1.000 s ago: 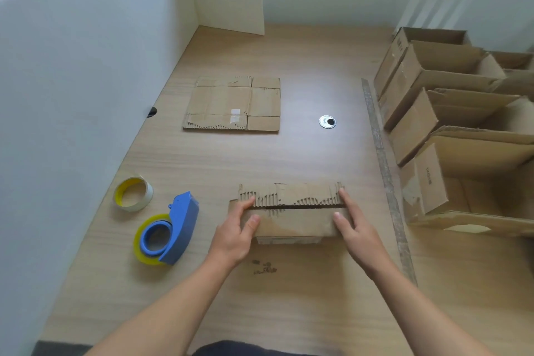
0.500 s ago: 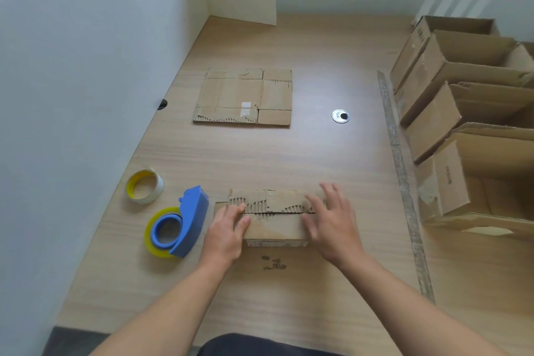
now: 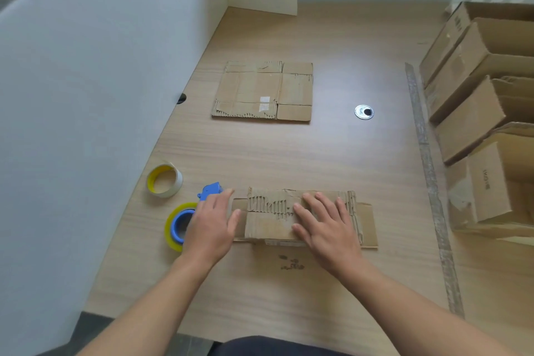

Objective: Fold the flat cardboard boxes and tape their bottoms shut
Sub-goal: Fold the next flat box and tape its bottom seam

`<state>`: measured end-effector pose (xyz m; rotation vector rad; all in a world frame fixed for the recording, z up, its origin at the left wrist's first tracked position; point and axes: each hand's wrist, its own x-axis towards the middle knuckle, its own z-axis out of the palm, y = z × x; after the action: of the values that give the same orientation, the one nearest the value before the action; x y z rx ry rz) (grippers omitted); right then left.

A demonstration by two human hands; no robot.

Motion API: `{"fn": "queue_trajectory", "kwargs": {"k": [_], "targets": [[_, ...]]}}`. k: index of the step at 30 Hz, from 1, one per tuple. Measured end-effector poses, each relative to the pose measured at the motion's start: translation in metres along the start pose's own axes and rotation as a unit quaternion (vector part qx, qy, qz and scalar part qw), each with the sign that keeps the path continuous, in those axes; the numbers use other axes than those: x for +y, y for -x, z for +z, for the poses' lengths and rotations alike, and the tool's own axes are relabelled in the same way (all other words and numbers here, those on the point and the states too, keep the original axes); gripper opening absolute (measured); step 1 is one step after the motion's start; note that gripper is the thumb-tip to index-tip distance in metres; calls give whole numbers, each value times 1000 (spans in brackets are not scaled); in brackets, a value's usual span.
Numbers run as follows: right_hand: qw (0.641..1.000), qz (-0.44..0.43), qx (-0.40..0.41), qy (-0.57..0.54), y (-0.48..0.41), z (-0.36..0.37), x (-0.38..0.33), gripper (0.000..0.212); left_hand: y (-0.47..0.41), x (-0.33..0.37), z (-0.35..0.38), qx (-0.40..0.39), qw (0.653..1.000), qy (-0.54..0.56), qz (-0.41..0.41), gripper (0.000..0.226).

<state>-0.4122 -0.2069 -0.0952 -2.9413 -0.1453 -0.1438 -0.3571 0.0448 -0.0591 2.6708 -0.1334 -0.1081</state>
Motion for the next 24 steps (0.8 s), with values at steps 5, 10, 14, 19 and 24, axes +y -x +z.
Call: {"fn": "queue_trajectory", "kwargs": {"k": [5,10,14,19,24], "targets": [[1000,12,2,-18,-1,0,-2,49,8,-32,-6,-55,974,-185,-122,67],[998,29,-20,-51,-1,-2,-3,47,3,-38,7,-76,982,-98,-145,71],[994,45,-41,-89,-2,-3,-2,38,-3,-36,18,-54,982,-54,-170,76],[992,49,-48,-108,-5,-5,0,38,-11,-36,20,-54,980,-68,-180,75],[989,51,-51,-131,-7,-7,1,39,-14,-38,3,-53,987,-53,-145,74]]}}
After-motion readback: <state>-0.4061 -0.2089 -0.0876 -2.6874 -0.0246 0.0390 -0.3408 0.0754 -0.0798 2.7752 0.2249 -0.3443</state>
